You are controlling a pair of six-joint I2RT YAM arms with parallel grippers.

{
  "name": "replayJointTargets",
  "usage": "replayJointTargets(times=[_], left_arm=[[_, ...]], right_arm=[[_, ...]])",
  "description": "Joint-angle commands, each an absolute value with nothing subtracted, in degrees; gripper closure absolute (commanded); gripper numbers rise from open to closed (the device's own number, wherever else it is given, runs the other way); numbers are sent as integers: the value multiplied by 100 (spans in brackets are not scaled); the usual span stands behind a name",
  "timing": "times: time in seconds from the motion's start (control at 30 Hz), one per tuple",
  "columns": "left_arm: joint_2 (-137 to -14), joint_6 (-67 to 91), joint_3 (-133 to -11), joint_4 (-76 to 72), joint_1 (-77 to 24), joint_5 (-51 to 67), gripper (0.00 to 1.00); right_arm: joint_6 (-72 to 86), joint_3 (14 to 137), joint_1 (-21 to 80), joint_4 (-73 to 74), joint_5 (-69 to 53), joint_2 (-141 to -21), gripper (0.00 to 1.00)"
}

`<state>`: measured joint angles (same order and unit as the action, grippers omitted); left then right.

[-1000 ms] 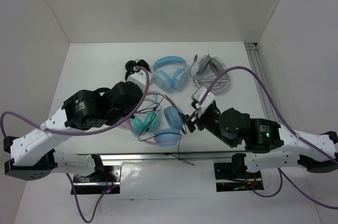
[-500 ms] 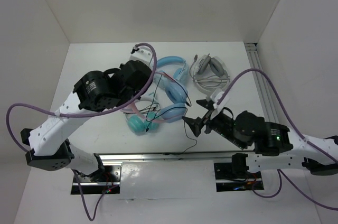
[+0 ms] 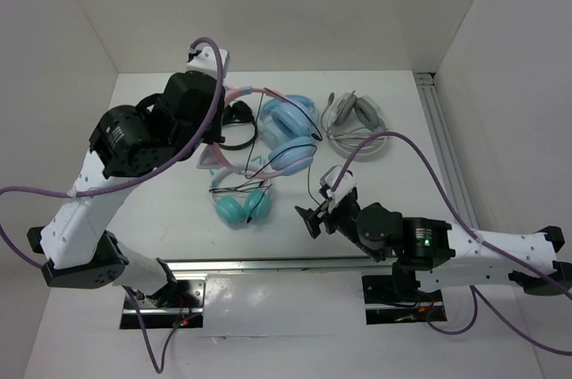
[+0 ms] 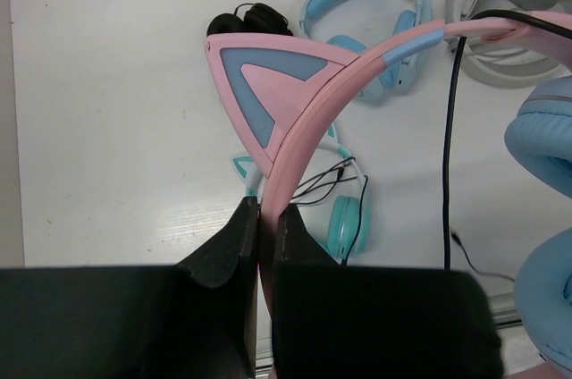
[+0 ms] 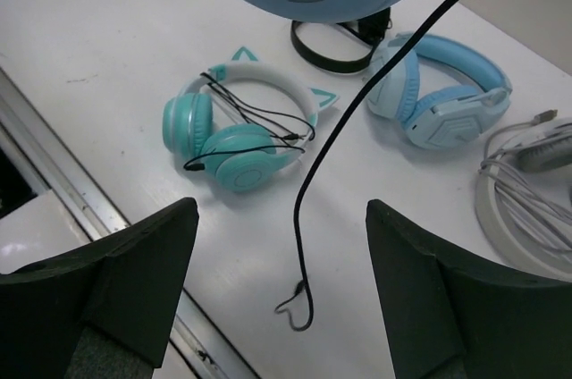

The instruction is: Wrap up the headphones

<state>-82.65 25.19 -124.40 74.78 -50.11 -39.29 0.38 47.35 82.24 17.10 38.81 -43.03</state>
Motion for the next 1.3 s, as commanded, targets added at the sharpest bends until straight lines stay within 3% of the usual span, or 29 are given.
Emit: replayJointTargets(times=[0.0,0.17,0.37,0.57,0.73,0.77,0.83,0.97,1.27], left_arm=[[-8147,2531,-12612,6847,-4992,-3806,100],[-8042,2479,-12612,6794,-4869,-3692,100],[-7920,2479,-12560,6680,-4693,-3481,100],[-7796,2426,-12428,6565,-4579,-3305,100],[-7682,2426,-12313,6451,-4404,-3173,100],[-7682,2426,-12261,6399,-4351,-3173,100],[-7629,2373,-12209,6398,-4290,-3103,100],[-7567,2320,-12015,6285,-4114,-2997,100],[-7050,1627,-10735,5810,-3981,-2287,100]], right_arm=[[53,4536,8218,959,4473,-4473,17],[105,4228,7763,615,4448,-4667,17],[272,3912,6944,176,3402,-4833,32],[149,3911,6162,-105,2418,-4904,35],[202,3912,5784,-228,1821,-5133,61],[202,3911,5783,-229,1767,-5185,61],[254,3850,5783,-360,1706,-5186,71],[255,3788,5730,-431,1862,-5186,99],[255,4919,5862,632,4013,-4632,100]])
